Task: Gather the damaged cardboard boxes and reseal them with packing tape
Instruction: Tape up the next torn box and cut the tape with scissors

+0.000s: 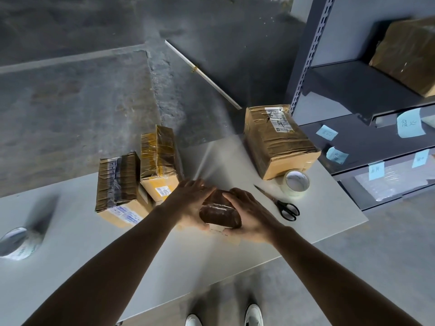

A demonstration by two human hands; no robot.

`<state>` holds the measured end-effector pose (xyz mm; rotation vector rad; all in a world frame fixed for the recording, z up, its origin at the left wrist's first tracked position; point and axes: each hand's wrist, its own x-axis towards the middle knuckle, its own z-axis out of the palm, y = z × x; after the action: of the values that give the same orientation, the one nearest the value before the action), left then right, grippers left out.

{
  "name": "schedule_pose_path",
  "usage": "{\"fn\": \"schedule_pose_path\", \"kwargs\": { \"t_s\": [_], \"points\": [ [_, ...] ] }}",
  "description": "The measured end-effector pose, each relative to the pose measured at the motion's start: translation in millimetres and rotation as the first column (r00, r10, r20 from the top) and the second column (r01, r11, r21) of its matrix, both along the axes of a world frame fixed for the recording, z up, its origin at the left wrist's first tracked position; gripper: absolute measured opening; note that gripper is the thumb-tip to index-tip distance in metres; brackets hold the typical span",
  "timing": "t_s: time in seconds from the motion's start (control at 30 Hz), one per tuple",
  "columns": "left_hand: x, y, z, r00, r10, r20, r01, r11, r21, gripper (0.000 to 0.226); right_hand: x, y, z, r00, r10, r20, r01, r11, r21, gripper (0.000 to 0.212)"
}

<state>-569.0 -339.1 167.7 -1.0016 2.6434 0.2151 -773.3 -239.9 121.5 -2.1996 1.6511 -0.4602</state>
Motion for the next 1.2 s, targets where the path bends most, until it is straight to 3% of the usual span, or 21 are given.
{"fn": "schedule_pose_path", "kwargs": {
  "t_s": [0.17,0.3,0.4,0.53,0.67,0.77,0.9,1.07,1.2],
  "points": [
    [0,3,-6,0.995,0.100,-0.029,-0.099,0.995,0.029,0.108,-9,-16,1,0.995,0.101,0.026,-0.102,0.994,0.029,0.090],
    [-7,1,-16,0.984,0.144,-0.105,-0.148,0.989,-0.030,0.100,-16,-18,-10,0.998,0.055,0.040,-0.055,0.998,-0.013,0.079],
    [-17,1,-19,0.978,0.185,-0.097,-0.190,0.981,-0.044,0.110,-20,-20,-8,0.997,-0.005,0.075,0.009,0.999,-0.054,0.077],
    [-25,0,-19,0.990,0.132,-0.048,-0.134,0.991,-0.025,0.126,-24,-20,-4,0.994,-0.031,0.103,0.040,0.995,-0.088,0.078],
    [-37,-8,-14,0.981,0.061,-0.183,-0.060,0.998,0.011,0.129,-29,-20,-3,0.961,-0.143,0.238,0.174,0.978,-0.115,0.062],
    [-59,-10,-6,0.953,0.051,-0.299,-0.035,0.998,0.059,0.106,-46,-18,-4,0.921,-0.272,0.279,0.320,0.937,-0.142,0.047],
    [-98,-10,-6,0.905,-0.019,-0.424,0.034,0.999,0.027,0.066,-87,-12,-18,0.900,-0.407,0.159,0.430,0.889,-0.161,0.024],
    [-142,-8,-20,0.850,-0.132,-0.510,0.111,0.991,-0.072,0.035,-127,-9,-38,0.837,-0.547,-0.007,0.545,0.834,-0.081,0.030],
    [-164,-10,-32,0.856,-0.125,-0.502,0.132,0.991,-0.023,0.027,-144,-16,-55,0.807,-0.585,-0.085,0.590,0.807,0.042,0.049]
  ]
}}
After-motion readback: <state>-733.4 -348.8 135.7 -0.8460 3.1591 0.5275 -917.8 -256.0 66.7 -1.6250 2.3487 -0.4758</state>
